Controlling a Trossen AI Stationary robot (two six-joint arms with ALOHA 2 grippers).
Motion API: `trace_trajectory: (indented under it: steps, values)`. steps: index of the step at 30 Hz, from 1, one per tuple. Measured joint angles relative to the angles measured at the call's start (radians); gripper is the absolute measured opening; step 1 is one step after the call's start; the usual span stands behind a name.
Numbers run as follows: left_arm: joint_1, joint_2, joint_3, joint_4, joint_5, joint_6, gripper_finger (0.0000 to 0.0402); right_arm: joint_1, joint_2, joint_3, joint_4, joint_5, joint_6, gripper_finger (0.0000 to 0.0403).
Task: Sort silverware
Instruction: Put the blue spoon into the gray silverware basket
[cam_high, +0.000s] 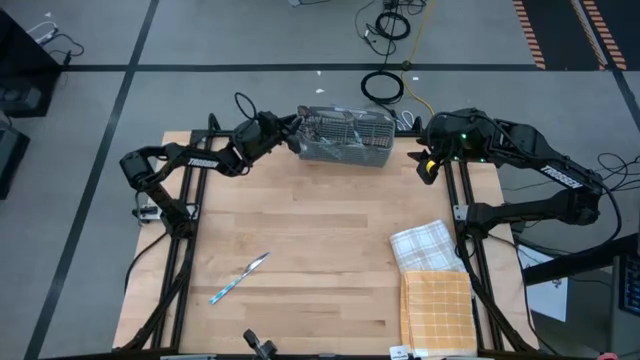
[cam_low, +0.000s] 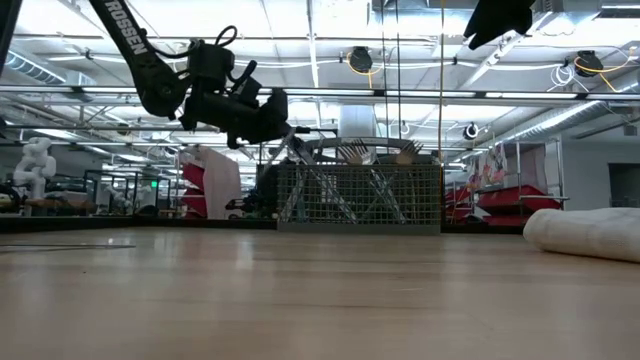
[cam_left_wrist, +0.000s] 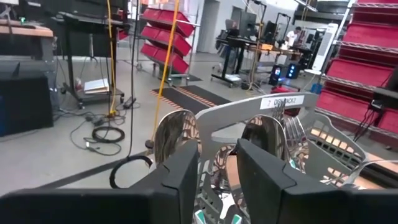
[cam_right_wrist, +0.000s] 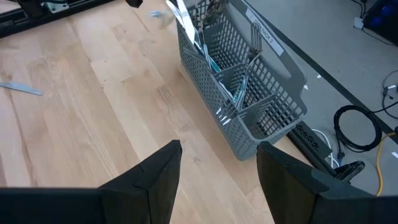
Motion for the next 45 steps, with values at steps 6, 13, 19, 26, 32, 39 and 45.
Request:
trace_trajectory:
  steps: [6, 13, 19, 26, 32, 39, 45]
  values:
    - [-0.002, 0.000, 0.000, -0.002, -0.013, 0.001, 0.0117, 0.000, 0.000, 0.000, 0.000, 0.000, 0.000, 0.0199]
    - [-0.003, -0.184, -0.002, -0.262, 0.158, -0.015, 0.0117, 0.000, 0.000, 0.000, -0.019, 0.000, 0.007, 0.0199]
    - [-0.015, -0.432, -0.002, -0.790, 0.200, 0.196, 0.0117, 0.000, 0.000, 0.000, -0.025, 0.001, 0.007, 0.0199]
    - [-0.036, -0.343, -0.002, -0.992, 0.155, 0.414, 0.0118, 0.000, 0.000, 0.000, 0.018, 0.007, -0.022, 0.0199]
    - [-0.060, -0.182, 0.006, -0.974, 0.029, 0.453, 0.0118, 0.000, 0.000, 0.000, 0.030, 0.006, -0.018, 0.0199]
    - [-0.084, -0.102, 0.014, -0.814, 0.032, 0.532, 0.0118, 0.000, 0.000, 0.000, 0.013, 0.000, -0.003, 0.0199]
    - [-0.108, -0.027, 0.064, -0.873, 0.020, 0.535, 0.0118, 0.000, 0.000, 0.000, -0.016, 0.001, -0.003, 0.0199]
